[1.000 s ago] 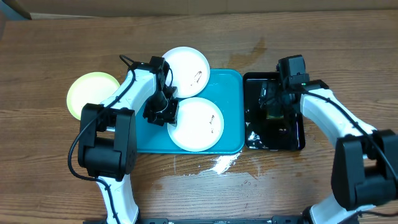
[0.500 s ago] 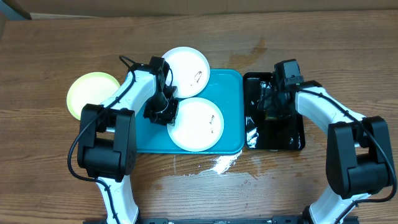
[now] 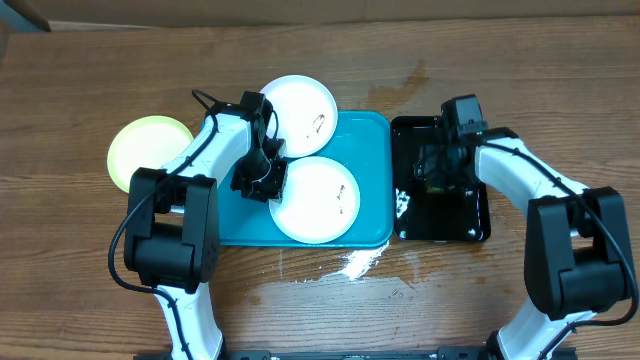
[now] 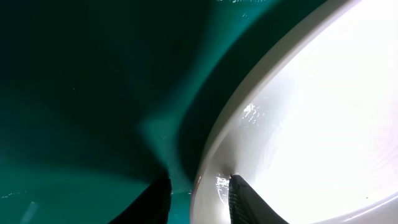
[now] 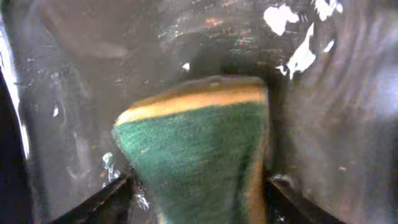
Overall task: Clean dirty plates on tray and stack at the side
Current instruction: 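Grasp the green sponge and dip it in the black tray with right gripper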
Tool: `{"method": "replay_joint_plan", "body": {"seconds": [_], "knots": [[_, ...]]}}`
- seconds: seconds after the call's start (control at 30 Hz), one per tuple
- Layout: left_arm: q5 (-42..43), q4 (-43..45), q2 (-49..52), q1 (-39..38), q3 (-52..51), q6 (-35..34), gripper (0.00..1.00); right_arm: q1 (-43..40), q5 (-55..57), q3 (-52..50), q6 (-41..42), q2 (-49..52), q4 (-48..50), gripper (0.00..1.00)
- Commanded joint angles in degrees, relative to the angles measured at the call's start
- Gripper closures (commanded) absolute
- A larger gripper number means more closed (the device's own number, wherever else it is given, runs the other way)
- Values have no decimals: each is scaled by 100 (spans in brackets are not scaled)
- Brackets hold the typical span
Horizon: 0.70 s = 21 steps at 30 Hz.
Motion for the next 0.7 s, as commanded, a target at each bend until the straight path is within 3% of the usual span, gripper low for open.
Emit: {"method": "replay_joint_plan", "body": {"seconds": [0.0,0.03,0.1,0.17,0.37,0.67], "knots": [[-42,42,-48,13,-103,-44,67,13,20,-199,31,-105,195,64],[-42,42,-48,13,-103,-46,67,13,17,-173,31,-107,214,80],[-42,39,-48,13,-103,-44,66,13,15,22,31,-149,68,96],[-42,39,-48,13,-103,-44,67,13,0,367,31,-247,-313,96],[-42,48,-48,20,-103,-46,94,39,-31,1471,31,-693,-1843,96],[-22,42,-48,13,-103,-44,96,39,-476,1554,28,-1169,-2662,96]]}}
